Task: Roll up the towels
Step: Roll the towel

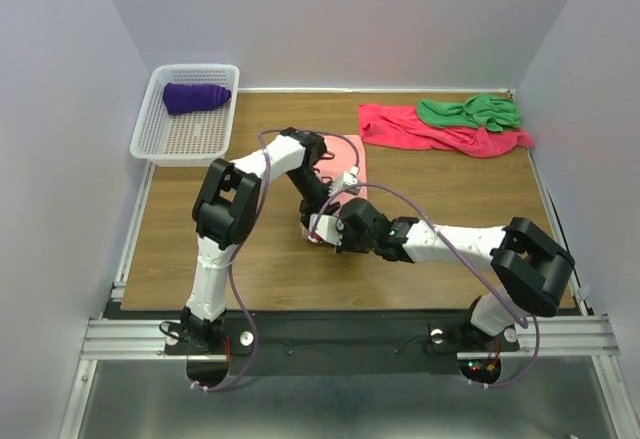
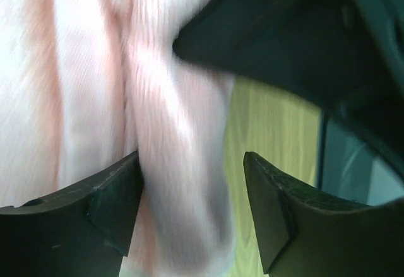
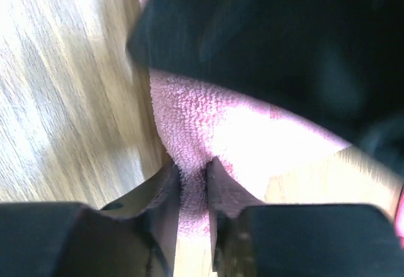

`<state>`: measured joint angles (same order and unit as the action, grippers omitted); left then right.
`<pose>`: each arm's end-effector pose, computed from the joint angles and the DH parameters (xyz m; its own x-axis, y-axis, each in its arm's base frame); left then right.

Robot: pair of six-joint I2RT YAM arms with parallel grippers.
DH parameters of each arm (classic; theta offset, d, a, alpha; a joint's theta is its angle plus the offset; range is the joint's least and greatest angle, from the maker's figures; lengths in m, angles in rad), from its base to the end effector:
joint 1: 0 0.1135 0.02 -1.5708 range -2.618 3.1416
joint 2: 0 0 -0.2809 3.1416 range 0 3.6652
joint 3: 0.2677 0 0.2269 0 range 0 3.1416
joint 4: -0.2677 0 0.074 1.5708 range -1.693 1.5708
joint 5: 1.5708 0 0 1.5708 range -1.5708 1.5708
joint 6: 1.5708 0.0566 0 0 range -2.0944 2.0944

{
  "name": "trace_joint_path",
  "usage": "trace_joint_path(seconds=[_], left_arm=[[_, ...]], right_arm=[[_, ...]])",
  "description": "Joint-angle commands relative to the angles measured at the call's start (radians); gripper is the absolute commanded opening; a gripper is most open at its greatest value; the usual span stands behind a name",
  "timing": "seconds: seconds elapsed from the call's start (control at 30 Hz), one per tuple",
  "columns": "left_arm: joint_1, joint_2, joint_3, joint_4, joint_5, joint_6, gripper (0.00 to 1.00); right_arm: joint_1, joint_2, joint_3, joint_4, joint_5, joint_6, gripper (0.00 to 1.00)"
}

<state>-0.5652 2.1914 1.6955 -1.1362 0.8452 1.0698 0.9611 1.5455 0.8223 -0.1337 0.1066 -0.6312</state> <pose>0.3130 -0.2487 0.1793 -0.1271 0.7698 -0.6255 0.8914 -0.1880 -0.4124 0.1778 0.2441 0.1960 0.1081 -0.8699 -0.4812 -0.8813 0.1401 -0.4513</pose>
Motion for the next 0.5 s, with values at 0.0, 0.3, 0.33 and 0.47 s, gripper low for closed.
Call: trace_joint_path(seconds=[0.0,0.3,0.33,0.47], left_arm=[[0.091,-0.148,-0.043,0.018,-0.152,0.024,0.76],[0.318,-0.318,-0.056,0.032,-0.060,0.036,0.87],[0.385,-0.369,-0.071,0.076,-0.029,0.024,0.91],[0.499,-0.559,-0.236,0.321,0.046,-0.100,0.95]], right_arm=[[-0.035,-0.021,0.035,-0.090,-0.100,0.016,0.18],[-0.122,0.013,0.146,-0.216,-0.298,0.053,0.04],[-0.139,0.033,0.168,-0.254,-0.359,0.071,0.04],[-0.200,0.077,0.254,-0.342,-0.496,0.103,0.04]])
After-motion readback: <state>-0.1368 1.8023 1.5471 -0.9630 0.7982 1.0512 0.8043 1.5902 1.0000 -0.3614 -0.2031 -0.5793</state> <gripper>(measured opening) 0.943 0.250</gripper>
